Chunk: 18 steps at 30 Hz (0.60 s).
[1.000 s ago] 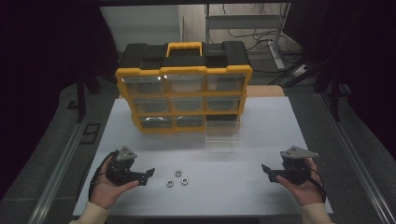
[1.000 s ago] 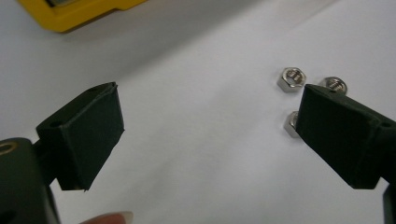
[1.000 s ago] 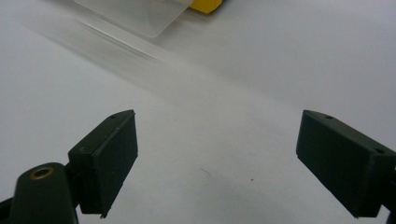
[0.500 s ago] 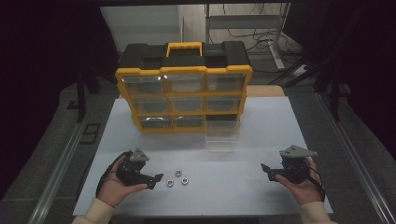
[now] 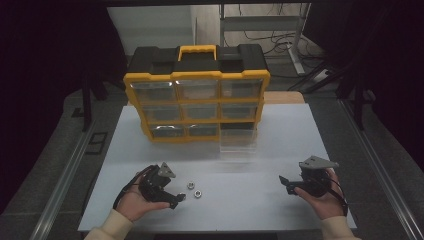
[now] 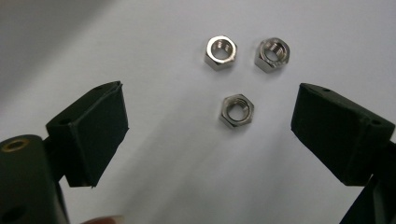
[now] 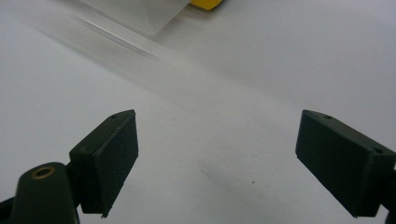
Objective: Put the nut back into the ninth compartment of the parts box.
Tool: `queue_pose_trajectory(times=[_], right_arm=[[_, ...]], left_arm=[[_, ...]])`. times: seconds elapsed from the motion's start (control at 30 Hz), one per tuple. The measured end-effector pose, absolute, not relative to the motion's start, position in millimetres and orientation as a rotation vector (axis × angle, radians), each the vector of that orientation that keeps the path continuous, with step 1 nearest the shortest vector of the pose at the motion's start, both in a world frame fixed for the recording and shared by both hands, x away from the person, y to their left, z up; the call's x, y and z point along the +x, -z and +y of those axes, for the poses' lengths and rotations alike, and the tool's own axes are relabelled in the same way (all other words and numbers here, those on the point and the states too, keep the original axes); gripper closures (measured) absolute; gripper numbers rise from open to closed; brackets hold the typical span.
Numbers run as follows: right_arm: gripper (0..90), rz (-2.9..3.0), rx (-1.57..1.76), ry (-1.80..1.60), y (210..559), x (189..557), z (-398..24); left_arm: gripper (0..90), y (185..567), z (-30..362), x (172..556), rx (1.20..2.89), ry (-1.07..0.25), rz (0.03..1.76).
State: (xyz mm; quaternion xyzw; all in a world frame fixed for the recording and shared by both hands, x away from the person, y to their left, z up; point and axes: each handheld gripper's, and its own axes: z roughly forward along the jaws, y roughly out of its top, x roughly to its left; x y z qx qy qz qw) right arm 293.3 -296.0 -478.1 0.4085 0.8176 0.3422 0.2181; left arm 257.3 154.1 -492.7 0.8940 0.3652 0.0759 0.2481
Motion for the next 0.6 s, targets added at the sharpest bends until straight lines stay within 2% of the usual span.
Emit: queue_pose_trajectory(times=[0.23,0.6], right_arm=[[13.8,2.268,1.127,-0.942,479,294,-295],[13.9,2.267,1.130,-0.927,480,295,-295]], left_arm=[[11.7,502,145,260,2.494,-0.176,0.970],[19.9,514,135,264,2.599,-0.092,0.912]])
